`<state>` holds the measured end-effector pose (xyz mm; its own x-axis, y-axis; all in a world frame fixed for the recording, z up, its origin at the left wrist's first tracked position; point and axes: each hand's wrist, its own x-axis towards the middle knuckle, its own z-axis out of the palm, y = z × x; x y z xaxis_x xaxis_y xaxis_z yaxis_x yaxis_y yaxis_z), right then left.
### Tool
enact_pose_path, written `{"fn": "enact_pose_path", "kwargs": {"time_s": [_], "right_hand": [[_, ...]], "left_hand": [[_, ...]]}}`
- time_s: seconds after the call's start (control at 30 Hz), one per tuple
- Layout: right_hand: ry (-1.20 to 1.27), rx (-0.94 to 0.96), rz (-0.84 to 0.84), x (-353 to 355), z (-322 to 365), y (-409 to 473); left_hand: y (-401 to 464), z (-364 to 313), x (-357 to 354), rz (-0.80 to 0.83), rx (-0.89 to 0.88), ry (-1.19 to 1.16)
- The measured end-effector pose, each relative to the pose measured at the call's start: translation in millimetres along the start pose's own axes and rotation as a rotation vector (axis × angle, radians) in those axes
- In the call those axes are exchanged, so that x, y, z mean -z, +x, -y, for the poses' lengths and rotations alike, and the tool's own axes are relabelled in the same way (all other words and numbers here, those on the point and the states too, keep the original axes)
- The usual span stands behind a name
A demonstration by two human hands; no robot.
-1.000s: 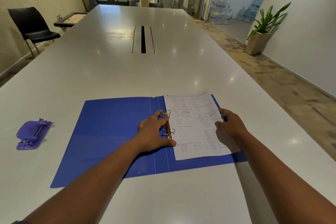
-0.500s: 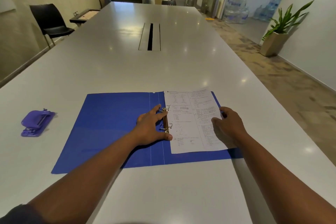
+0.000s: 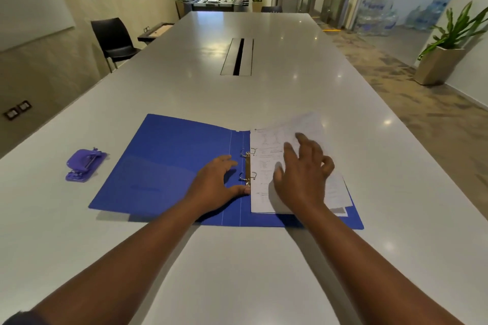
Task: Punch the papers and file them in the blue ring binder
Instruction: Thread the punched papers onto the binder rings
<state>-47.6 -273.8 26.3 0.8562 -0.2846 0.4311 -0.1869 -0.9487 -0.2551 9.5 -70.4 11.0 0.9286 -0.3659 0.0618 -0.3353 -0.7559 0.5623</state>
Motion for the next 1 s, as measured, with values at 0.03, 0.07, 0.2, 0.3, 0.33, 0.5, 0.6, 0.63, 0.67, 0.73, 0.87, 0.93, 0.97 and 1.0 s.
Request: {"fn": "enact_pose_path", "kwargs": {"time_s": [0.03,0.07,0.2,0.3,0.33,0.5,0.6,0.63,0.67,0.73,0.87,0.93,0.97,1.0], "right_hand": [[0.049,0.03,0.035,1,7,-2],[0.11,0.028,0.109,0,15,-3],[0.191,-0.032,0.264,-9,33,-14],[0.193,-0.019,0.226,-25,28,-29],[0.199,-0.005,0.208,-29,26,-33],[0.158,0.057,0.174,-39,23,-39],[0.096,0.115,0.2,-41,22,-41],[0.08,0.126,0.207,-41,22,-42],[0.075,0.129,0.21,-42,22,-42],[0.078,0.131,0.21,-42,22,-40],[0.094,0.168,0.225,-40,21,-39],[0.095,0.186,0.243,-39,20,-40],[0.097,0.19,0.244,-39,20,-41],[0.096,0.19,0.245,-39,21,-41]], "left_hand": [[-4,0,-3,-0.034,0.002,-0.002],[-6,1,-6,-0.06,0.006,-0.001],[-19,0,-20,-0.124,-0.052,0.066],[-25,3,-30,-0.157,-0.11,0.14],[-25,3,-31,-0.158,-0.103,0.158],[-25,7,-34,-0.139,-0.109,0.164],[-24,10,-35,-0.119,-0.161,0.203],[-23,10,-35,-0.111,-0.174,0.214],[-23,10,-34,-0.104,-0.181,0.219],[-23,9,-34,-0.099,-0.194,0.221],[-24,7,-33,-0.086,-0.195,0.227],[-24,6,-33,-0.086,-0.184,0.217],[-24,6,-33,-0.087,-0.177,0.212],[-24,7,-34,-0.089,-0.168,0.206]]}}
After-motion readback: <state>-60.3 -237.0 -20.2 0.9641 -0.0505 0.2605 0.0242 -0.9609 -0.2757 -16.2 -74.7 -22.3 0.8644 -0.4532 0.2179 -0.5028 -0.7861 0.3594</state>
